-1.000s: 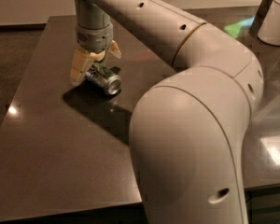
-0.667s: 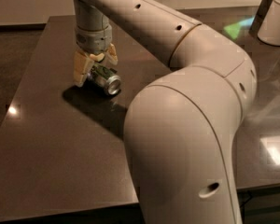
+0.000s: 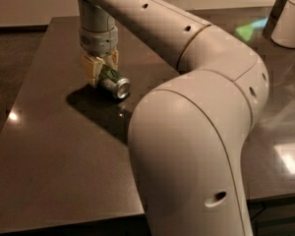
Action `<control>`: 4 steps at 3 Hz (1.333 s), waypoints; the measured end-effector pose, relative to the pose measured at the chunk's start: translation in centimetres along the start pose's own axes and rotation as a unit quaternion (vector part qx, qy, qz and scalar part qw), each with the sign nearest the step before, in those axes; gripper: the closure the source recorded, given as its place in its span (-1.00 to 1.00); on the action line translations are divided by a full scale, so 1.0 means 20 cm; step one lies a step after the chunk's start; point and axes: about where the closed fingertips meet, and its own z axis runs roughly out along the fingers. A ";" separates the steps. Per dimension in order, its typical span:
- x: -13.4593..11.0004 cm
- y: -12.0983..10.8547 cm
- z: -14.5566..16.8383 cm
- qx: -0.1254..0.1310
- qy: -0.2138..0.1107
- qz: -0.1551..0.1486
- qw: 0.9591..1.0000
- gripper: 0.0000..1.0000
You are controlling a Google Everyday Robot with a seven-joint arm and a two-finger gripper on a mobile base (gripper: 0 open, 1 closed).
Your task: Place green can upright
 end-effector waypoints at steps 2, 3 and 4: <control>0.03 0.06 -0.19 -0.032 -0.066 -0.056 0.996 1.00; 0.09 0.11 -0.32 -0.056 -0.132 -0.105 0.984 1.00; 0.15 0.18 -0.40 -0.069 -0.199 -0.150 0.966 1.00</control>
Offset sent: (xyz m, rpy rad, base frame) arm -0.0396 -0.0190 0.0763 0.2429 -0.0522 0.2120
